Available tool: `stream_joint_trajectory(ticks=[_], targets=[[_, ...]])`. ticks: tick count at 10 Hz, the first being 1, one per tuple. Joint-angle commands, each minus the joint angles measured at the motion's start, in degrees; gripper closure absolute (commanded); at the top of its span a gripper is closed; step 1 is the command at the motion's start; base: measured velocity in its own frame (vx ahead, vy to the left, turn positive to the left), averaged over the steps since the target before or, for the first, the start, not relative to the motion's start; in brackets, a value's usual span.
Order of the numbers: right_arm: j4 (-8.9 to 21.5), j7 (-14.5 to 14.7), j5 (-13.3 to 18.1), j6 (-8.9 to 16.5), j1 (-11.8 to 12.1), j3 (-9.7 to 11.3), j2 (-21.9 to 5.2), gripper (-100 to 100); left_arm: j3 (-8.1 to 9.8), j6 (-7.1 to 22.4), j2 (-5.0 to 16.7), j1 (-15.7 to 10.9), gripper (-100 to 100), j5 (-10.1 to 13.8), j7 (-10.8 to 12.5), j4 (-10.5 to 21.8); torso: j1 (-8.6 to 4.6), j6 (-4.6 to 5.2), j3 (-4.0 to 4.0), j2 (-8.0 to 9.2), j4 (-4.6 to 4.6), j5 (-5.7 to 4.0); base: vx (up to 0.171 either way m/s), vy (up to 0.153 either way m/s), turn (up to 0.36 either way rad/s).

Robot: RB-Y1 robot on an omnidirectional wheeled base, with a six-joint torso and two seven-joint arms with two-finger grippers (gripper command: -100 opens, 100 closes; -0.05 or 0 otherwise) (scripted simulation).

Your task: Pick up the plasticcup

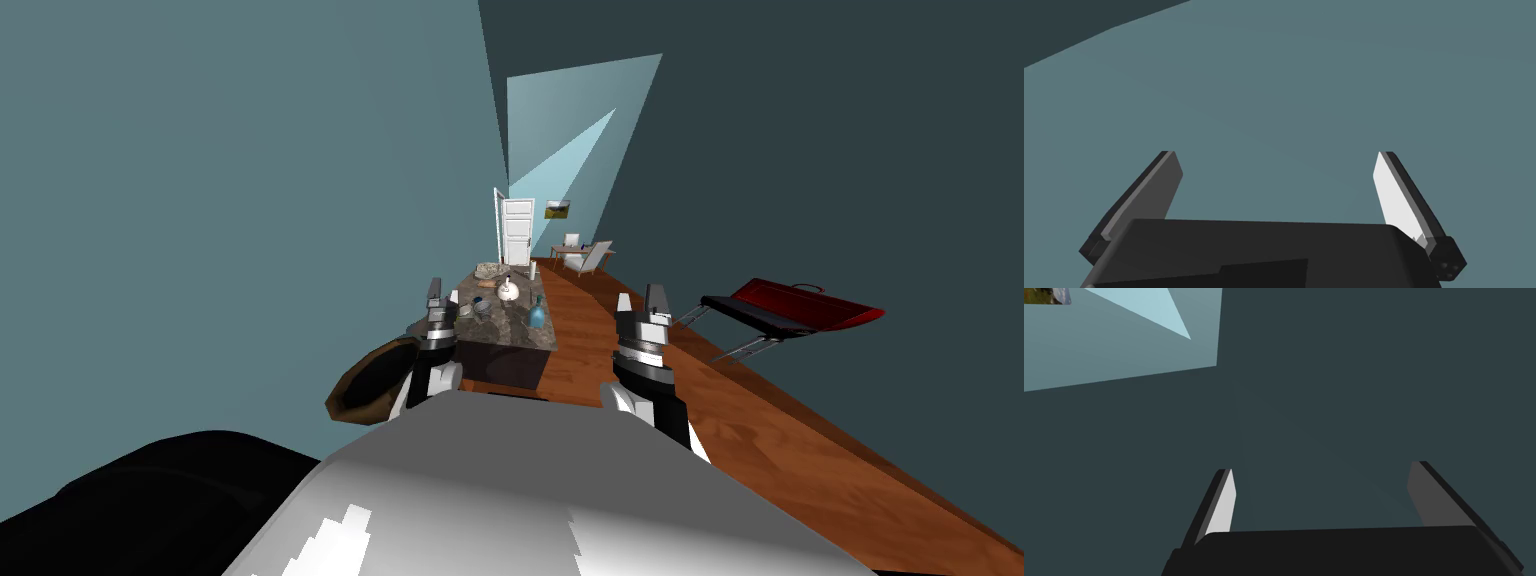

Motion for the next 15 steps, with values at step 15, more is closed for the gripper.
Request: stream_joint_trajectory(ticks=[15], targets=[[0.0,0.0,0.0,0.0,0.0,0.01,0.01,0,0.21,15.75,20.44,-16.41,-100,3.62,0.55,18.08,-0.21,0.0,0.06,0.1,0.02,-0.05,-0.028,-0.055,0.049]])
